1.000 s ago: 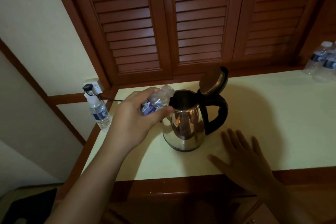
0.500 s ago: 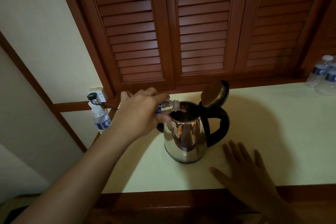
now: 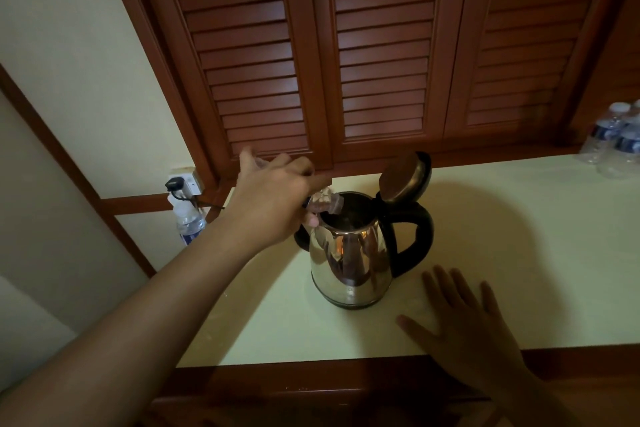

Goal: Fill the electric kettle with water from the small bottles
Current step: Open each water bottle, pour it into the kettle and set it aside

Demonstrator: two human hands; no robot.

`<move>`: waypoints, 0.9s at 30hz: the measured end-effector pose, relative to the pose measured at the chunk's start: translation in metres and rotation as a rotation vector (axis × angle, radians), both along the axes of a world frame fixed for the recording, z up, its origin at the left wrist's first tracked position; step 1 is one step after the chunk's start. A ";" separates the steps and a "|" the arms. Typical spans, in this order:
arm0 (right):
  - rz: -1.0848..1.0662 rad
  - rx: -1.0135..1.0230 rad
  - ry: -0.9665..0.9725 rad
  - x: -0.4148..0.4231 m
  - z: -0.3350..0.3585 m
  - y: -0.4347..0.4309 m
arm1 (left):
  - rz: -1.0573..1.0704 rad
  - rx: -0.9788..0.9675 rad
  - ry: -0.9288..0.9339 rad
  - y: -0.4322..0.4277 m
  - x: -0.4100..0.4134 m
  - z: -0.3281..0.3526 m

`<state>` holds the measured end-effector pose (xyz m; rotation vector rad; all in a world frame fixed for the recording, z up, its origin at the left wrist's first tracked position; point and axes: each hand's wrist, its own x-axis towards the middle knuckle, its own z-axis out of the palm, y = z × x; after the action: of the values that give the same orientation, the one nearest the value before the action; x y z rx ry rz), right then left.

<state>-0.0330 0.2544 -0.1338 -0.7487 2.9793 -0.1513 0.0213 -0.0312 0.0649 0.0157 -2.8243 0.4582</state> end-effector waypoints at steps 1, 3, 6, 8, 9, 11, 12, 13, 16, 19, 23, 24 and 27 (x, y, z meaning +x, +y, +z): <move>0.001 -0.001 -0.001 0.000 0.000 0.000 | -0.007 -0.020 -0.014 0.000 -0.001 0.001; 0.002 -0.009 -0.004 0.000 -0.001 0.001 | -0.021 -0.071 -0.035 0.000 -0.003 0.003; 0.002 -0.012 0.007 0.001 -0.001 0.001 | -0.052 -0.148 -0.048 0.002 -0.005 0.005; -0.001 -0.014 0.007 0.001 -0.001 0.001 | -0.069 -0.182 -0.046 0.003 -0.006 0.006; -0.004 -0.016 0.007 0.002 0.000 0.001 | -0.072 -0.201 -0.044 0.003 -0.006 0.006; -0.005 -0.022 0.010 0.002 -0.001 0.001 | -0.072 -0.239 -0.044 0.004 -0.007 0.007; -0.003 -0.025 0.011 0.002 -0.001 0.001 | -0.072 -0.247 -0.045 0.003 -0.007 0.007; -0.002 -0.030 0.012 0.002 -0.001 0.001 | -0.074 -0.248 -0.043 0.003 -0.007 0.007; 0.000 -0.057 0.008 0.002 -0.002 0.002 | -0.100 -0.257 -0.007 -0.001 -0.007 0.005; 0.009 -0.088 0.001 0.002 -0.001 0.004 | -0.127 -0.282 0.027 -0.004 -0.008 0.002; 0.019 -0.095 0.012 0.003 0.000 0.005 | -0.136 -0.308 0.033 -0.001 -0.007 0.003; 0.021 -0.096 0.015 0.003 0.001 0.005 | -0.142 -0.316 0.040 0.000 -0.007 0.004; 0.030 -0.105 0.003 0.003 0.003 0.006 | -0.155 -0.336 0.050 0.002 -0.006 0.005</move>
<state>-0.0296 0.2600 -0.1311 -0.8052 2.9806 -0.3066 0.0156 -0.0290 0.0704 -0.2532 -2.6384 0.8734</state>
